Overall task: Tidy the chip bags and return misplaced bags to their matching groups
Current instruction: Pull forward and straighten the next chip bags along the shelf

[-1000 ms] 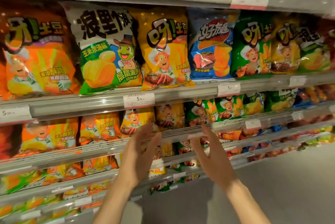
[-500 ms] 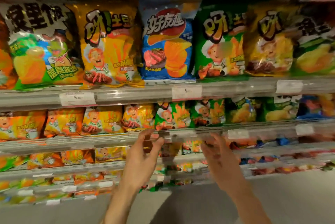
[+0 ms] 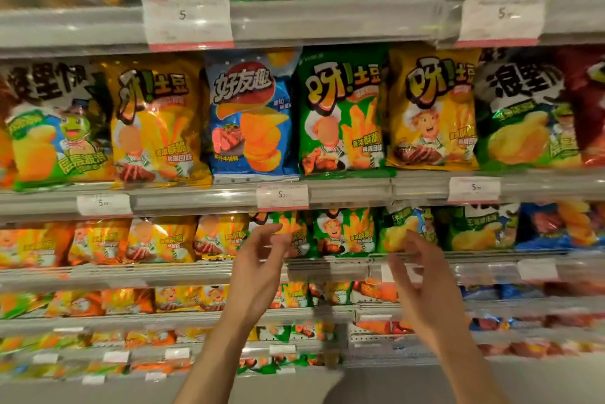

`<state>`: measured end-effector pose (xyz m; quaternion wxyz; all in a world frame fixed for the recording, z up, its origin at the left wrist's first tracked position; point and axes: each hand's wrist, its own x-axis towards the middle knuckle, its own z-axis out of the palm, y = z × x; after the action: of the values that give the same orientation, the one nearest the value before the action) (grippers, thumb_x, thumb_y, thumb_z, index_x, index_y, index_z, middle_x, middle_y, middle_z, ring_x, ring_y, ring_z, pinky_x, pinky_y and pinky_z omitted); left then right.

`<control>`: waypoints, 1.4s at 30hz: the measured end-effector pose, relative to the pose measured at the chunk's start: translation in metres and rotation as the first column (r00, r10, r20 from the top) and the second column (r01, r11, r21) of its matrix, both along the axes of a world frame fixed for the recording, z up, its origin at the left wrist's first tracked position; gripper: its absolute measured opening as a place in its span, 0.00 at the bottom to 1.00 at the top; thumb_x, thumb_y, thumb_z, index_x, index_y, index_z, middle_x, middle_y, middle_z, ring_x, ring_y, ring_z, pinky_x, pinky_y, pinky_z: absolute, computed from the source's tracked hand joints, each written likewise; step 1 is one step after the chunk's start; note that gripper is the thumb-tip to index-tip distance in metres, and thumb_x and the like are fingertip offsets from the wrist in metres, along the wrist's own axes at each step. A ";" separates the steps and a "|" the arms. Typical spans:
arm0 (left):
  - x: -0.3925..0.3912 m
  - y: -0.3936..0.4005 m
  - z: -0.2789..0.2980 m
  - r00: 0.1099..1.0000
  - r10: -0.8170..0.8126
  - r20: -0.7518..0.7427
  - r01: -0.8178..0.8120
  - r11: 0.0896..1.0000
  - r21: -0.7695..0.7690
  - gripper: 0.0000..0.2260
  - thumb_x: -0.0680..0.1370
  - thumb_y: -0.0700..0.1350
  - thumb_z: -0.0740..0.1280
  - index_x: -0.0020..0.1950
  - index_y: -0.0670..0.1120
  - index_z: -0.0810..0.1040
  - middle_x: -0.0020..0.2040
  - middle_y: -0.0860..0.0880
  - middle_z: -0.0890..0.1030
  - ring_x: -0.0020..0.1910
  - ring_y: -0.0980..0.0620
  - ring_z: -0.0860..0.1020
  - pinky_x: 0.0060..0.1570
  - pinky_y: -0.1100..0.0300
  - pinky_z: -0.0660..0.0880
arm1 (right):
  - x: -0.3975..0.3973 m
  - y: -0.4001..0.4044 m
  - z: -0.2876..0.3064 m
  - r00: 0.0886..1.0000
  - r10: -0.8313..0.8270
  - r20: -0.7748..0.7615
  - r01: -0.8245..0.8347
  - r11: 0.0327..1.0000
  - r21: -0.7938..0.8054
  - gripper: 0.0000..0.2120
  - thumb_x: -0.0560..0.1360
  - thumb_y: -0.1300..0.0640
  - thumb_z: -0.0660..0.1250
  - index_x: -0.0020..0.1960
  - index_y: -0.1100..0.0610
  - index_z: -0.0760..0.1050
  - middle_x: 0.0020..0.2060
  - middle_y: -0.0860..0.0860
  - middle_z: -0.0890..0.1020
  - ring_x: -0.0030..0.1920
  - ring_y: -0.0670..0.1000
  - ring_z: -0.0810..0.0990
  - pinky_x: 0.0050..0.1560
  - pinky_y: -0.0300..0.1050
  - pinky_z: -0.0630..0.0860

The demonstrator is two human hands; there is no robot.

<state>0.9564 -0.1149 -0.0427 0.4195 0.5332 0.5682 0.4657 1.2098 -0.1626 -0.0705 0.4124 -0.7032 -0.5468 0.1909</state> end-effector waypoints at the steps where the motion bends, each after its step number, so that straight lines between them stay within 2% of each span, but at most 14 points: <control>1: 0.000 0.004 0.001 0.997 0.038 0.068 -0.036 0.999 -0.025 0.07 0.81 0.52 0.68 0.57 0.54 0.80 0.46 0.60 0.85 0.48 0.57 0.84 0.54 0.55 0.80 | -0.002 0.002 0.004 0.998 -0.003 0.061 0.001 1.000 0.023 0.34 0.75 0.33 0.58 0.76 0.49 0.66 0.66 0.49 0.75 0.65 0.53 0.77 0.62 0.55 0.78; 3: 0.002 0.012 0.004 0.973 0.112 0.203 -0.093 0.990 -0.102 0.09 0.81 0.52 0.68 0.56 0.48 0.81 0.47 0.54 0.87 0.46 0.51 0.86 0.55 0.50 0.81 | -0.010 0.007 0.014 0.982 -0.009 0.189 -0.004 0.998 0.067 0.32 0.79 0.35 0.56 0.77 0.52 0.66 0.68 0.53 0.74 0.70 0.54 0.71 0.66 0.52 0.74; 5: 0.005 0.020 0.007 0.949 0.139 0.282 -0.099 0.984 -0.150 0.09 0.81 0.52 0.68 0.55 0.47 0.80 0.49 0.48 0.86 0.47 0.49 0.86 0.48 0.56 0.82 | -0.017 0.018 0.022 0.950 -0.004 0.311 -0.042 0.989 0.141 0.28 0.82 0.39 0.55 0.76 0.54 0.67 0.66 0.54 0.74 0.68 0.54 0.71 0.66 0.54 0.74; 7: 0.004 0.029 0.011 0.922 0.150 0.357 -0.085 0.978 -0.191 0.12 0.81 0.53 0.68 0.55 0.44 0.80 0.49 0.45 0.87 0.48 0.47 0.85 0.44 0.58 0.81 | -0.029 0.032 0.033 0.918 0.000 0.395 -0.094 0.971 0.219 0.26 0.82 0.44 0.61 0.75 0.56 0.69 0.65 0.56 0.76 0.66 0.56 0.74 0.67 0.54 0.74; 9: 0.002 0.039 0.016 0.892 0.121 0.435 -0.034 0.979 -0.202 0.18 0.81 0.54 0.68 0.58 0.39 0.81 0.46 0.41 0.86 0.42 0.47 0.84 0.39 0.60 0.79 | -0.041 0.050 0.048 0.894 -0.022 0.448 -0.136 0.939 0.317 0.23 0.80 0.50 0.67 0.72 0.58 0.72 0.63 0.57 0.79 0.64 0.57 0.77 0.65 0.51 0.74; 11: 0.001 0.046 0.022 0.856 0.088 0.510 0.015 0.981 -0.195 0.18 0.81 0.53 0.68 0.58 0.38 0.83 0.44 0.42 0.86 0.38 0.50 0.81 0.38 0.61 0.78 | -0.053 0.070 0.065 0.860 -0.020 0.509 -0.223 0.884 0.411 0.21 0.81 0.52 0.67 0.71 0.60 0.74 0.61 0.57 0.79 0.62 0.57 0.77 0.64 0.52 0.75; 13: 0.000 0.050 0.025 0.828 0.089 0.554 0.030 0.979 -0.202 0.16 0.81 0.52 0.69 0.57 0.40 0.85 0.44 0.47 0.87 0.41 0.52 0.82 0.43 0.59 0.78 | -0.062 0.089 0.085 0.818 0.007 0.576 -0.295 0.864 0.408 0.21 0.82 0.50 0.62 0.71 0.59 0.74 0.62 0.56 0.77 0.63 0.56 0.74 0.65 0.53 0.74; 17: -0.002 0.047 0.029 0.832 0.067 0.551 0.052 0.979 -0.197 0.14 0.80 0.52 0.69 0.52 0.42 0.85 0.37 0.51 0.86 0.37 0.53 0.80 0.40 0.60 0.77 | -0.082 0.124 0.117 0.700 -0.003 0.715 -0.384 0.841 0.380 0.20 0.81 0.51 0.63 0.70 0.58 0.75 0.60 0.59 0.79 0.60 0.61 0.76 0.61 0.60 0.76; 20: -0.005 0.047 0.030 0.837 0.057 0.544 0.063 0.978 -0.199 0.16 0.80 0.53 0.70 0.53 0.40 0.85 0.42 0.48 0.87 0.37 0.54 0.81 0.38 0.62 0.77 | -0.096 0.148 0.129 0.593 -0.011 0.805 -0.468 0.809 0.356 0.20 0.79 0.52 0.68 0.67 0.59 0.77 0.59 0.59 0.80 0.60 0.61 0.78 0.61 0.59 0.74; 23: -0.006 0.046 0.031 0.844 0.050 0.533 0.068 0.978 -0.199 0.17 0.80 0.54 0.69 0.54 0.40 0.86 0.43 0.46 0.87 0.36 0.53 0.80 0.39 0.60 0.75 | -0.104 0.164 0.139 0.518 -0.027 0.855 -0.476 0.821 0.315 0.25 0.78 0.45 0.68 0.69 0.58 0.75 0.64 0.59 0.78 0.64 0.61 0.76 0.64 0.57 0.69; 28: -0.005 0.046 0.034 0.847 0.049 0.529 0.072 0.976 -0.206 0.15 0.80 0.53 0.69 0.50 0.42 0.87 0.44 0.45 0.88 0.33 0.54 0.79 0.35 0.63 0.74 | -0.120 0.176 0.144 0.475 0.006 0.880 -0.427 0.876 0.224 0.36 0.76 0.31 0.62 0.75 0.53 0.68 0.70 0.61 0.74 0.68 0.62 0.73 0.67 0.59 0.63; 33: -0.007 0.045 0.034 0.859 0.037 0.510 0.081 0.975 -0.207 0.15 0.80 0.54 0.68 0.49 0.43 0.87 0.36 0.49 0.86 0.31 0.55 0.79 0.31 0.66 0.73 | -0.116 0.178 0.142 0.453 0.043 0.891 -0.462 0.865 0.193 0.34 0.76 0.33 0.64 0.74 0.52 0.69 0.71 0.61 0.72 0.69 0.62 0.72 0.69 0.60 0.62; 38: -0.007 0.047 0.032 0.863 0.036 0.503 0.077 0.977 -0.201 0.17 0.81 0.54 0.68 0.52 0.41 0.87 0.38 0.48 0.87 0.33 0.54 0.79 0.32 0.66 0.74 | -0.112 0.179 0.142 0.417 0.033 0.908 -0.503 0.841 0.201 0.32 0.77 0.36 0.65 0.76 0.52 0.68 0.69 0.60 0.74 0.67 0.62 0.74 0.69 0.59 0.62; 42: -0.008 0.047 0.033 0.862 0.022 0.506 0.087 0.978 -0.191 0.15 0.81 0.53 0.68 0.47 0.42 0.87 0.36 0.49 0.86 0.33 0.53 0.78 0.30 0.67 0.73 | -0.122 0.179 0.145 0.411 0.021 0.911 -0.474 0.859 0.194 0.35 0.78 0.32 0.59 0.79 0.49 0.63 0.70 0.61 0.72 0.68 0.63 0.72 0.69 0.61 0.63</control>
<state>0.9488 -0.0683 -0.0100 0.6148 0.3554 0.4748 0.5199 1.0873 0.0165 0.0748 0.1738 -0.4968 -0.8072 -0.2674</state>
